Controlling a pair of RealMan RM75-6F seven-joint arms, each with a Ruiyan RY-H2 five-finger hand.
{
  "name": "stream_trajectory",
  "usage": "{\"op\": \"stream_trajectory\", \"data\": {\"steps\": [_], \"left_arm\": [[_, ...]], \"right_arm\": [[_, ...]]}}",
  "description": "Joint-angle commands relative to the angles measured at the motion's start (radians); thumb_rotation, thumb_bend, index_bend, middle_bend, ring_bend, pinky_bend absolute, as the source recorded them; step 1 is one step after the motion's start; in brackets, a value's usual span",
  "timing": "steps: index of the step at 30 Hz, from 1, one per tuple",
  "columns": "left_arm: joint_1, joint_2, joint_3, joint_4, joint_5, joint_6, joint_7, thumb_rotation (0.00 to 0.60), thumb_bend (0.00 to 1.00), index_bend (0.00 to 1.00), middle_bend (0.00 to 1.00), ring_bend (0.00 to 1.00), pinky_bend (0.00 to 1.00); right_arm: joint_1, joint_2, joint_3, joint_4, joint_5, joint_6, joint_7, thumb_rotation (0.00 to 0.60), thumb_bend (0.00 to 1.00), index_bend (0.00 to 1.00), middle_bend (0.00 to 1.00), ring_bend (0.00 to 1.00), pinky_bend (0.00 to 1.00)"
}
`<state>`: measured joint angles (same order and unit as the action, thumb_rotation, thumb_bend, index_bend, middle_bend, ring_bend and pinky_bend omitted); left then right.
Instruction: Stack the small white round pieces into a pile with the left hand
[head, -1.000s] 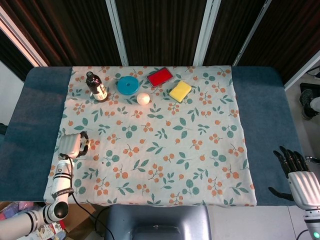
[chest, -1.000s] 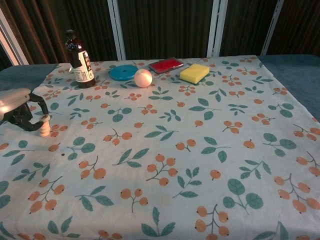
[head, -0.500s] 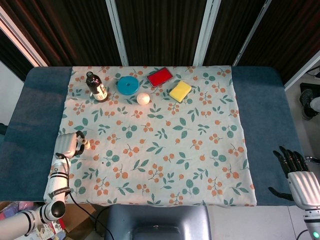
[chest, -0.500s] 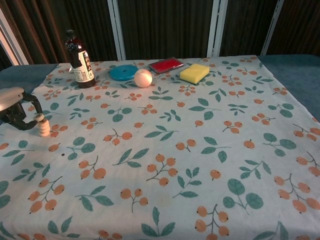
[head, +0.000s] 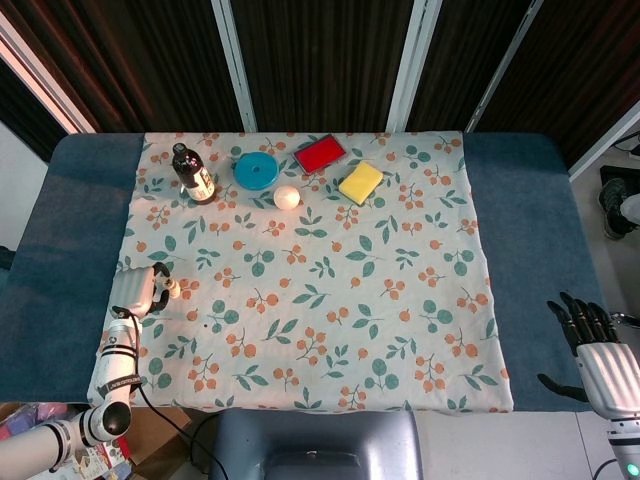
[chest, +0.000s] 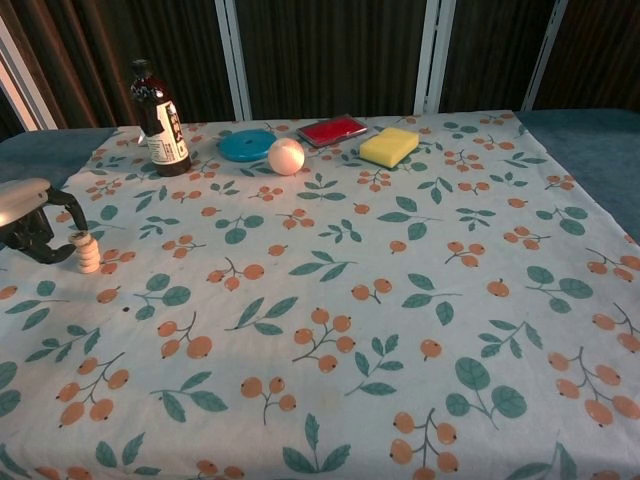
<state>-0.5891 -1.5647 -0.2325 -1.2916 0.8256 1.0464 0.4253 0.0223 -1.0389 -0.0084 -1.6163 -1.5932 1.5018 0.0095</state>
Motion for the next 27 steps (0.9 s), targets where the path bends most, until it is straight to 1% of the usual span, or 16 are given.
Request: {"op": "stream_trajectory", "data": {"steps": [1, 7, 13, 16, 17, 19, 20, 21, 22, 23, 24, 25, 26, 27], "left_arm": [[0.0, 0.0, 0.0, 0.001, 0.0, -0.001, -0.001, 0.6, 0.43, 0.39, 1.0, 1.0, 1.0], [0.002, 0.006, 0.0, -0.005, 0.012, 0.005, -0.012, 0.6, 0.43, 0.38, 1.0, 1.0, 1.0], [0.02, 0.032, -0.001, -0.058, 0.064, 0.046, -0.05, 0.6, 0.43, 0.31, 1.0, 1.0, 1.0], [0.049, 0.069, 0.008, -0.123, 0.138, 0.099, -0.1, 0.6, 0.43, 0.29, 1.0, 1.0, 1.0], [0.069, 0.089, 0.019, -0.152, 0.189, 0.134, -0.135, 0.6, 0.43, 0.28, 1.0, 1.0, 1.0], [0.11, 0.123, 0.05, -0.193, 0.288, 0.196, -0.205, 0.6, 0.43, 0.27, 1.0, 1.0, 1.0], [0.142, 0.151, 0.082, -0.224, 0.359, 0.235, -0.26, 0.6, 0.43, 0.25, 0.97, 0.98, 1.0], [0.167, 0.179, 0.114, -0.249, 0.415, 0.255, -0.305, 0.6, 0.43, 0.22, 0.86, 0.88, 0.95], [0.192, 0.213, 0.152, -0.274, 0.467, 0.269, -0.348, 0.6, 0.43, 0.18, 0.7, 0.71, 0.83], [0.226, 0.264, 0.206, -0.303, 0.53, 0.289, -0.387, 0.6, 0.43, 0.13, 0.51, 0.5, 0.67], [0.252, 0.302, 0.245, -0.322, 0.573, 0.308, -0.404, 0.6, 0.43, 0.08, 0.29, 0.26, 0.45], [0.287, 0.348, 0.296, -0.34, 0.632, 0.341, -0.423, 0.6, 0.43, 0.05, 0.19, 0.14, 0.33], [0.317, 0.373, 0.328, -0.34, 0.677, 0.38, -0.436, 0.6, 0.43, 0.02, 0.07, 0.04, 0.19], [0.347, 0.384, 0.348, -0.326, 0.718, 0.432, -0.448, 0.6, 0.43, 0.01, 0.04, 0.01, 0.14]], "right_arm": [[0.0, 0.0, 0.0, 0.0, 0.0, 0.0, 0.0, 0.6, 0.12, 0.0, 0.0, 0.0, 0.0], [0.001, -0.002, 0.001, -0.002, 0.003, -0.003, -0.007, 0.6, 0.12, 0.0, 0.0, 0.0, 0.0], [0.002, -0.002, 0.001, -0.001, 0.002, -0.003, -0.008, 0.6, 0.12, 0.0, 0.0, 0.0, 0.0], [0.0, 0.0, 0.001, 0.0, 0.003, 0.0, -0.002, 0.6, 0.12, 0.0, 0.0, 0.0, 0.0], [-0.002, 0.001, 0.001, 0.001, 0.002, 0.003, 0.001, 0.6, 0.12, 0.0, 0.0, 0.0, 0.0], [-0.005, 0.002, 0.0, 0.002, 0.0, 0.009, 0.004, 0.6, 0.12, 0.0, 0.0, 0.0, 0.0], [-0.006, 0.003, -0.001, 0.002, -0.002, 0.012, 0.006, 0.6, 0.12, 0.0, 0.0, 0.0, 0.0], [-0.008, 0.003, -0.002, 0.002, -0.003, 0.013, 0.006, 0.6, 0.12, 0.0, 0.0, 0.0, 0.0], [-0.009, 0.003, -0.002, 0.001, -0.003, 0.015, 0.006, 0.6, 0.12, 0.0, 0.0, 0.0, 0.0], [-0.01, 0.004, -0.003, 0.001, -0.003, 0.016, 0.007, 0.6, 0.12, 0.0, 0.0, 0.0, 0.0], [-0.011, 0.003, -0.003, 0.001, -0.004, 0.018, 0.006, 0.6, 0.12, 0.0, 0.0, 0.0, 0.0], [-0.012, 0.003, -0.002, 0.001, -0.005, 0.02, 0.007, 0.6, 0.12, 0.0, 0.0, 0.0, 0.0], [-0.012, 0.002, -0.003, 0.002, -0.007, 0.022, 0.008, 0.6, 0.12, 0.0, 0.0, 0.0, 0.0], [-0.013, 0.001, -0.003, 0.003, -0.01, 0.026, 0.009, 0.6, 0.12, 0.0, 0.0, 0.0, 0.0]]}}
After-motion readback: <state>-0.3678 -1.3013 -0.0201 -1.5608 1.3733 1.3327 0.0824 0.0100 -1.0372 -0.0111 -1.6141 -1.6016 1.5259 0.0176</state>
